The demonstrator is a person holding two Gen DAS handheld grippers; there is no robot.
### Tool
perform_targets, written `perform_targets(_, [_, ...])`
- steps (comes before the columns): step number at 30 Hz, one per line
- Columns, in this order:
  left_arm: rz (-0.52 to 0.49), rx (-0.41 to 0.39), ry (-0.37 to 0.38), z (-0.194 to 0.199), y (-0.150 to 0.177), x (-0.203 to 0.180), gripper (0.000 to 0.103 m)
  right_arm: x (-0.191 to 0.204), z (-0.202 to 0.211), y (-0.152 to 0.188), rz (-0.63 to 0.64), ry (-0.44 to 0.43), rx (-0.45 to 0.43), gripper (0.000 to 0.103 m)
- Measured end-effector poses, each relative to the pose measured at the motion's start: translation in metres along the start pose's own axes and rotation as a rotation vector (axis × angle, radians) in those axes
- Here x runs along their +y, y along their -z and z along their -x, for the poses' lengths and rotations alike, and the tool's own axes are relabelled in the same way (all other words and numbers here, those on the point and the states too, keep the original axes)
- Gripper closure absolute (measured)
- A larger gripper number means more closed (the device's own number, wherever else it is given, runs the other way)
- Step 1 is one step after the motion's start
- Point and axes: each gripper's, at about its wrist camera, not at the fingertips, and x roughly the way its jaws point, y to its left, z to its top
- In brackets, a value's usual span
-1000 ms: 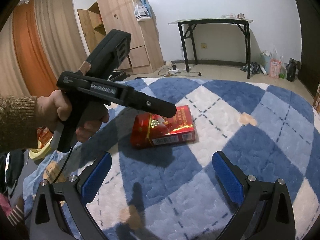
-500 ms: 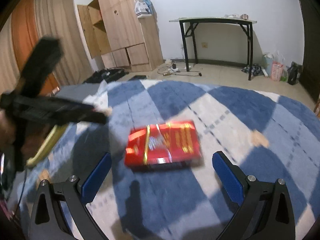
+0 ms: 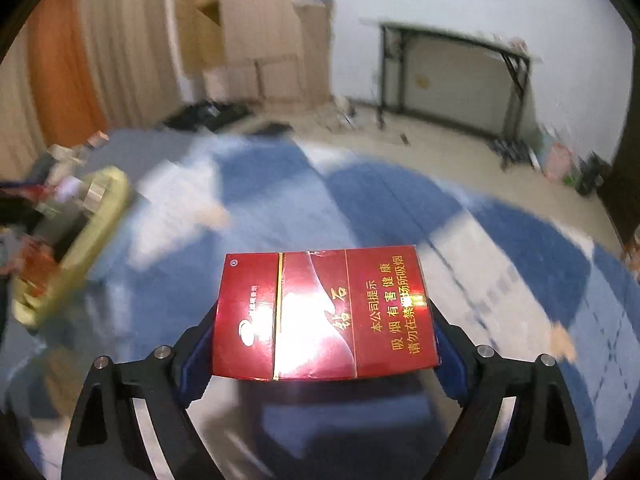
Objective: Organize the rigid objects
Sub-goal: 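Carry the small box to the yellow tray with the left tool while the right grasps the large red box, then lower both boxes into the yellow tray and open both tools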
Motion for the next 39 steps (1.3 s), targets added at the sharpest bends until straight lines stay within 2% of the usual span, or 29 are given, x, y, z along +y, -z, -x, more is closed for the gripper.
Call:
perform_targets(3, [0.029, 0.022, -0.117, 0.005, 0.003, 0.053, 0.02, 0.063, 0.021, -0.022, 0.088, -0.098, -0.068, 0.013])
perform_targets(5, [0.091, 0.017, -0.175, 0.014, 0.006, 0.092, 0.02, 0.116, 0.035, -0.033, 0.172, -0.184, -0.107, 0.013])
perform_targets(7, [0.157, 0.028, -0.195, 0.018, 0.011, 0.125, 0.02, 0.159, 0.043, -0.036, 0.25, -0.247, -0.123, 0.013])
perform_targets(10, [0.229, 0.046, -0.213, 0.014, 0.023, 0.157, 0.02, 0.22, 0.038, -0.033, 0.374, -0.346, -0.089, 0.013])
perform_targets(12, [0.257, 0.048, -0.21, 0.008, 0.032, 0.168, 0.02, 0.257, 0.023, -0.027, 0.442, -0.375, -0.049, 0.013])
perform_targets(16, [0.286, 0.024, -0.187, -0.001, 0.047, 0.173, 0.02, 0.299, -0.006, -0.02, 0.514, -0.378, 0.004, 0.013])
perform_targets(24, [0.283, 0.008, -0.155, -0.007, 0.053, 0.179, 0.02, 0.33, -0.042, -0.033, 0.488, -0.344, 0.013, 0.012])
perform_targets(28, [0.287, -0.02, -0.162, -0.006, 0.055, 0.182, 0.02, 0.336, -0.042, -0.029, 0.496, -0.345, 0.017, 0.01])
perform_targets(33, [0.293, -0.073, -0.163, 0.004, 0.056, 0.18, 0.0, 0.342, -0.048, -0.03, 0.527, -0.343, 0.02, 0.003])
perform_targets(39, [0.298, -0.126, -0.22, 0.019, 0.045, 0.167, 0.0, 0.331, -0.028, -0.026, 0.483, -0.406, -0.01, 0.0])
